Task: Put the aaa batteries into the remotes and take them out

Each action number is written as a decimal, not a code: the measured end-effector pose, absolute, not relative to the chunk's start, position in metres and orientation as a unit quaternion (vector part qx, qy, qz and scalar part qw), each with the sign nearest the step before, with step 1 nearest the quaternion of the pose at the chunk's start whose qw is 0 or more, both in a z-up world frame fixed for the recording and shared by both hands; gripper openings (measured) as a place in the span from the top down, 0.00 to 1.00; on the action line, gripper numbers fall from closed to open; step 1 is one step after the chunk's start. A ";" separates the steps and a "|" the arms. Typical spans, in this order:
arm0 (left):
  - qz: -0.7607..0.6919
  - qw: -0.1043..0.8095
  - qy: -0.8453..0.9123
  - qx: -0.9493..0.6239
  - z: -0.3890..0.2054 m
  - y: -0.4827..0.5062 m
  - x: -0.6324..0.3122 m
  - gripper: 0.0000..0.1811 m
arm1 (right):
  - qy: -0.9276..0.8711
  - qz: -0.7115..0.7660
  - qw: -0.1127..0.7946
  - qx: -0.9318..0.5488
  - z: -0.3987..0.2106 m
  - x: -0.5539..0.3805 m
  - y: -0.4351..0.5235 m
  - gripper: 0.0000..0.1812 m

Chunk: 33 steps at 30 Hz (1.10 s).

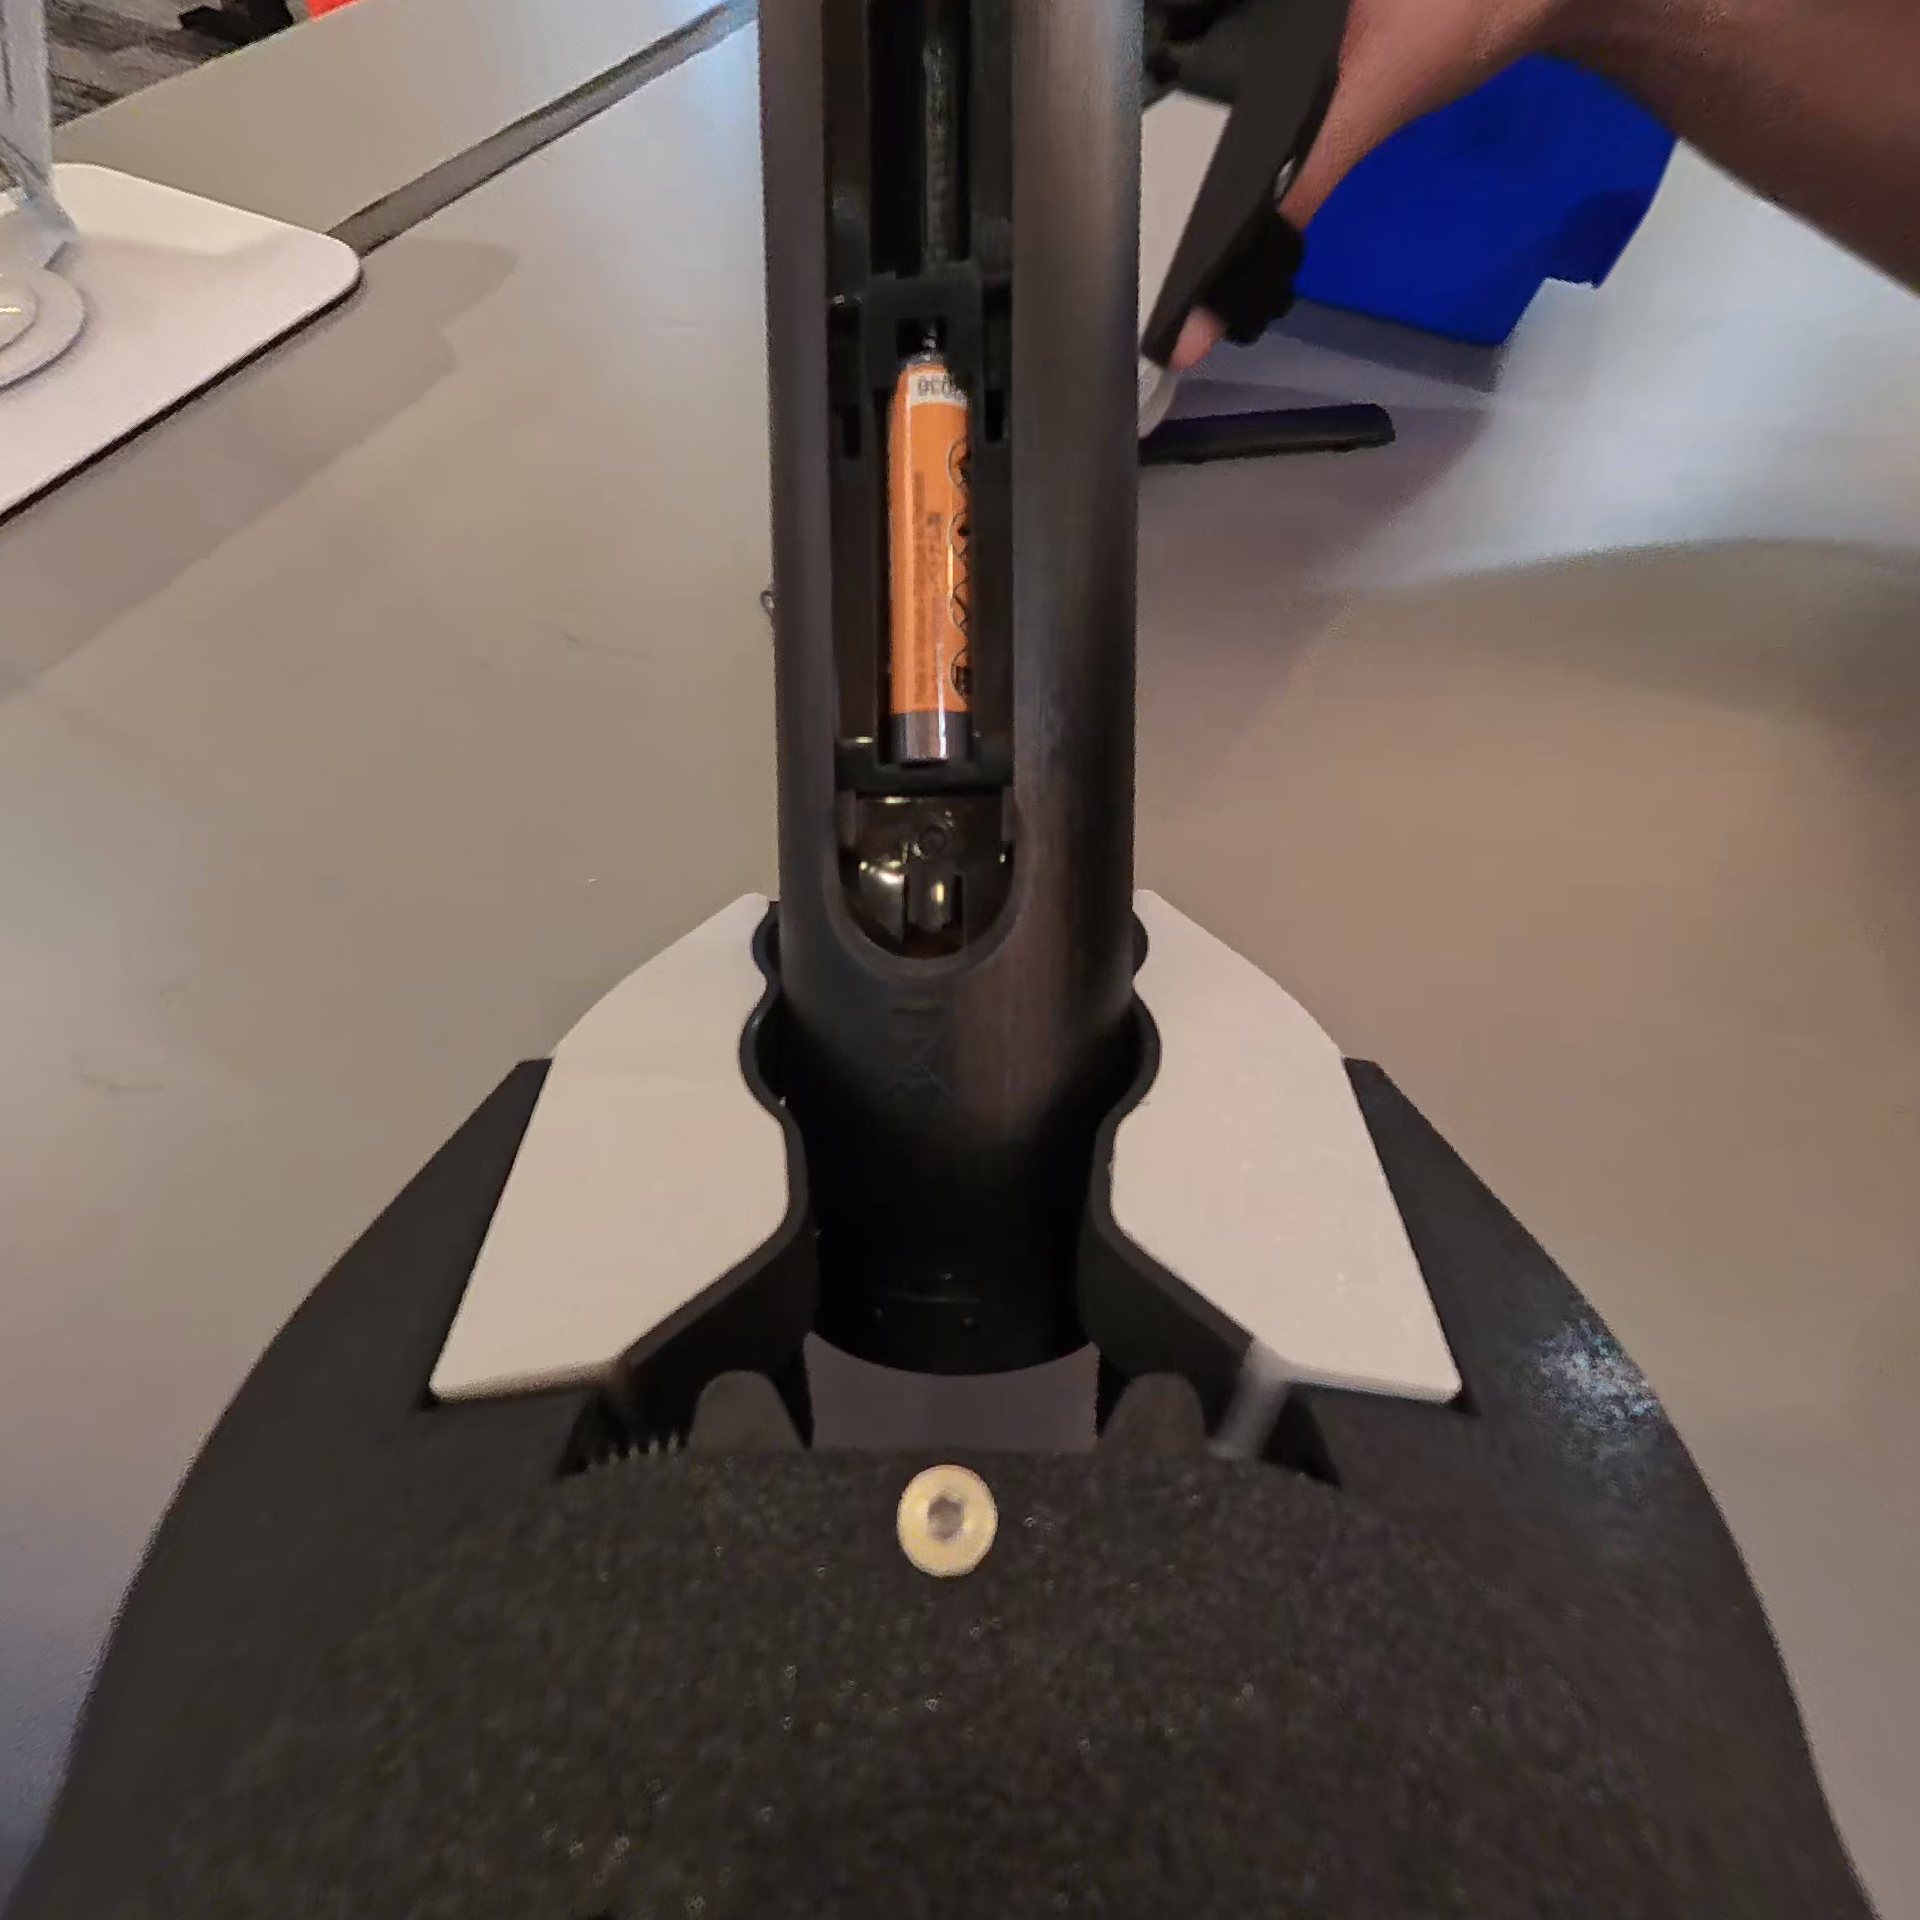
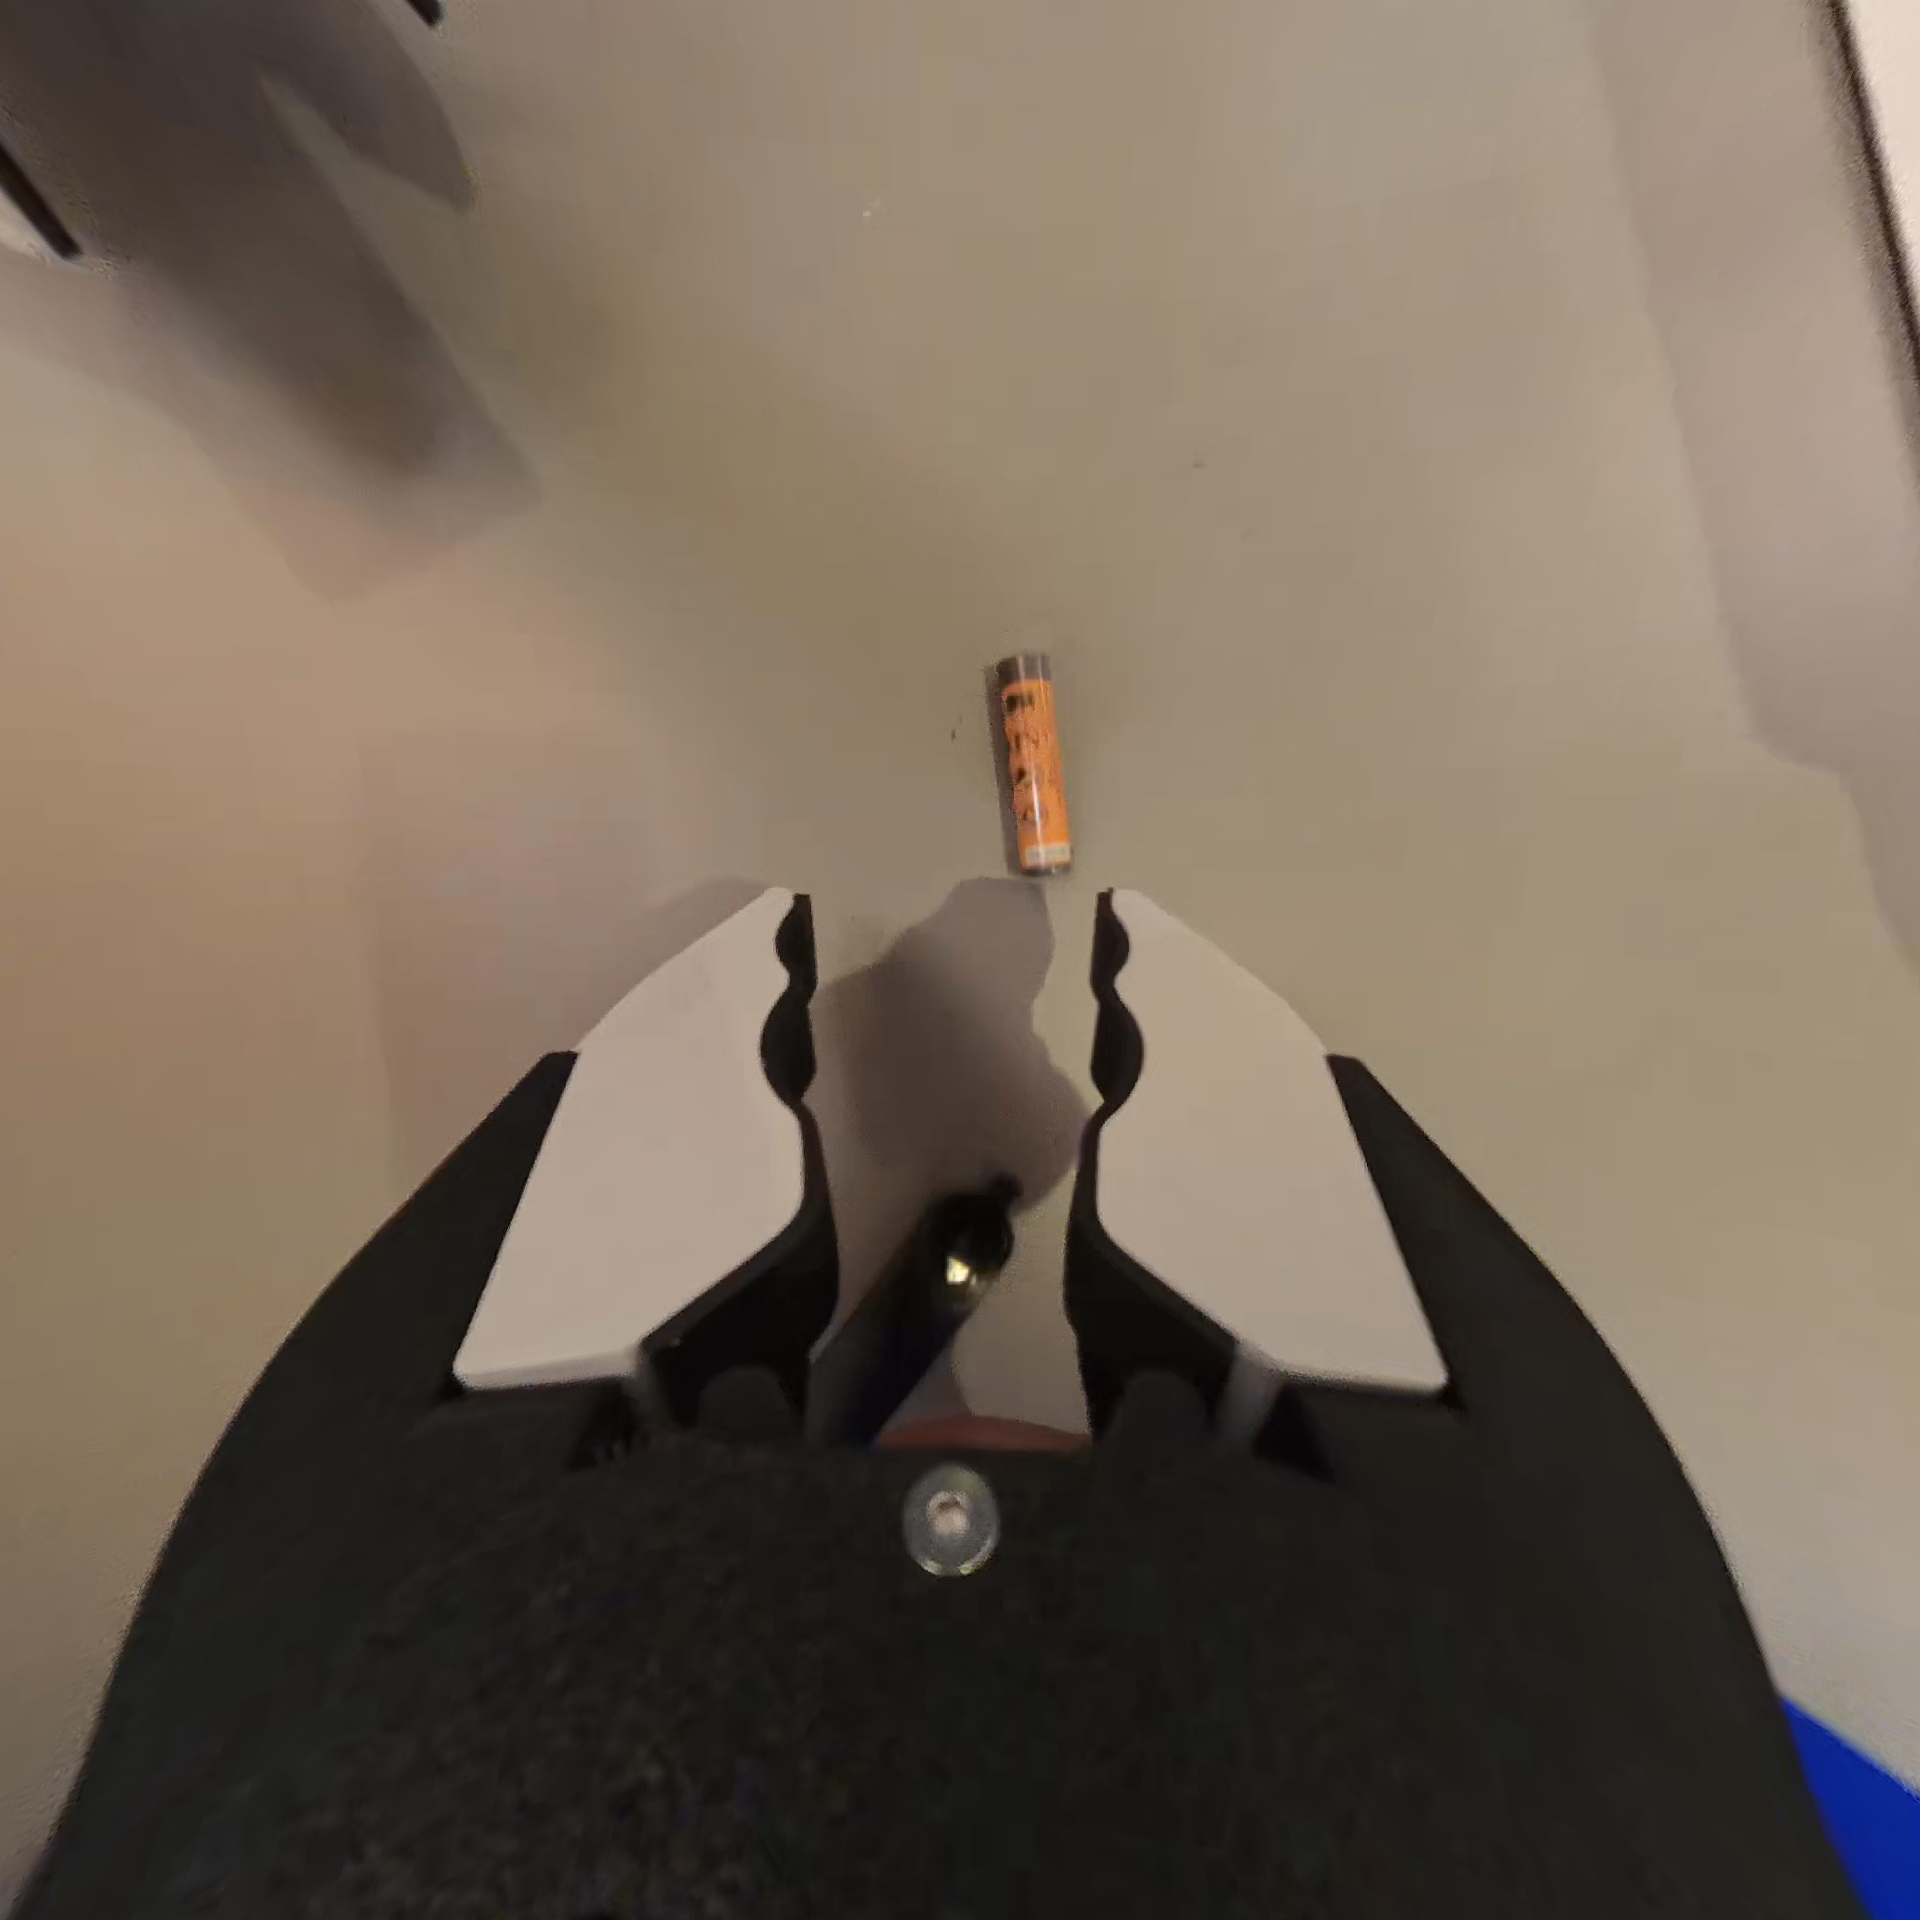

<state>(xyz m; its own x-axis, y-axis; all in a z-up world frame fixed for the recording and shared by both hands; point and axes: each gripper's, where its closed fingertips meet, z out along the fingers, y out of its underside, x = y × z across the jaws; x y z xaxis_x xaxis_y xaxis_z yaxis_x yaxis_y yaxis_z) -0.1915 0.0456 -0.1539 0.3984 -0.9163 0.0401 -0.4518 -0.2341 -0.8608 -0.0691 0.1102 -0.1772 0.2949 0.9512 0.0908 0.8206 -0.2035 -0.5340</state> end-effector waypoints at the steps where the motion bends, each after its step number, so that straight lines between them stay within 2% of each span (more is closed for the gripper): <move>1: -0.285 0.406 0.465 -0.733 -0.154 0.047 -0.193 0.67 | -0.579 0.137 0.244 -0.766 -0.181 -0.072 0.115 0.73; 11: -0.263 0.388 0.453 -0.758 -0.162 0.054 -0.201 0.67 | -0.613 0.134 0.214 -0.749 -0.185 -0.100 0.134 0.85; 16: -0.278 0.382 0.435 -0.767 -0.161 0.057 -0.205 0.67 | -0.628 0.133 0.163 -0.750 -0.193 -0.100 0.136 0.85; 27: -0.270 0.363 0.440 -0.776 -0.168 0.057 -0.206 0.67 | -0.657 0.108 0.110 -0.738 -0.195 -0.094 0.137 0.93; 30: -0.269 0.357 0.443 -0.777 -0.170 0.056 -0.206 0.67 | -0.664 0.104 0.103 -0.733 -0.195 -0.091 0.135 0.94; 33: -0.260 0.350 0.460 -0.774 -0.174 0.052 -0.204 0.67 | -0.662 0.110 0.133 -0.730 -0.181 -0.085 0.137 0.95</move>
<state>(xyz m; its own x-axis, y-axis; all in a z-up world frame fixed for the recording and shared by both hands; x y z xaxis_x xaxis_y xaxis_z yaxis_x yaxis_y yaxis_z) -0.2040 0.0525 -0.1736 0.4418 -0.8936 0.0794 -0.5303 -0.3315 -0.7803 -0.0853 0.1368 -0.1808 0.1001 0.9949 0.0155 0.9366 -0.0890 -0.3388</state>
